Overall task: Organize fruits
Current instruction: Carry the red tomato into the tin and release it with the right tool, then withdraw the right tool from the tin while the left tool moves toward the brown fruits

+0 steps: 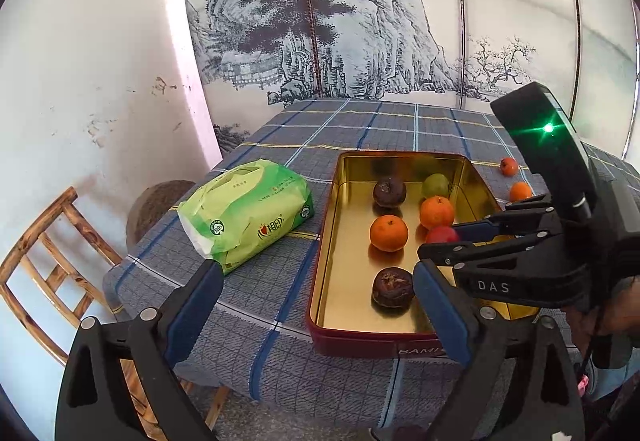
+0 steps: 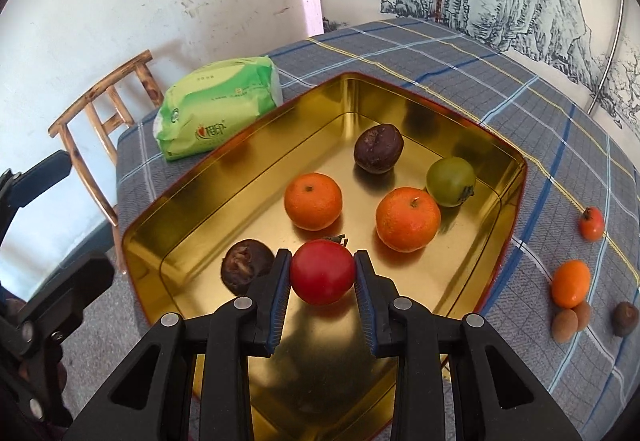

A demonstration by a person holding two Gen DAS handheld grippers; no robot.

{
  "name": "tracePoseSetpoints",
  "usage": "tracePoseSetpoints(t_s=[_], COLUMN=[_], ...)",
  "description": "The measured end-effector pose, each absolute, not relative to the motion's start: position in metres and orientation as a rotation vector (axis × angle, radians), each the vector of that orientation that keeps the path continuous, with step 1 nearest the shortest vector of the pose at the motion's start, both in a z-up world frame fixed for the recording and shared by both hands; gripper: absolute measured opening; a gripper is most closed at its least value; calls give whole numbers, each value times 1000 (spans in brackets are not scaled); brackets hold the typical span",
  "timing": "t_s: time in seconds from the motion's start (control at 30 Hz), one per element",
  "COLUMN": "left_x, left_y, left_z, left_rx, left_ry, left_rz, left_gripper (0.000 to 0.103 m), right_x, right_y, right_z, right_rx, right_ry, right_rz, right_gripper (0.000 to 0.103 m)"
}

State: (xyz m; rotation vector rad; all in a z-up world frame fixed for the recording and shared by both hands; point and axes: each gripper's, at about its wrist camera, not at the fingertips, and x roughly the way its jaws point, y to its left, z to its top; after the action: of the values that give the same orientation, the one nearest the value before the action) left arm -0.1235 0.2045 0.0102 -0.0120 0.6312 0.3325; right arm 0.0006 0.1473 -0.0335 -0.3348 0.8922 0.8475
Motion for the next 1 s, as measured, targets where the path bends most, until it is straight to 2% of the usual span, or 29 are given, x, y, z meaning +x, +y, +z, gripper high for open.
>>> tracePoseSetpoints(t_s=[0.4, 0.73, 1.0], left_x=[-121, -118, -118], left_y=[207, 200, 197], left_z=[5, 2, 4], left_rx=[-11, 10, 22], left_ry=[652, 666, 663], left_rz=[323, 309, 303], left_gripper=[95, 95, 95], right_x=[16, 17, 5], right_y=[150, 133, 79], right_z=[-35, -14, -4], right_rx=[-285, -173, -117], right_ry=[902, 849, 771], right_rz=[824, 856, 780], right_gripper=[33, 34, 47])
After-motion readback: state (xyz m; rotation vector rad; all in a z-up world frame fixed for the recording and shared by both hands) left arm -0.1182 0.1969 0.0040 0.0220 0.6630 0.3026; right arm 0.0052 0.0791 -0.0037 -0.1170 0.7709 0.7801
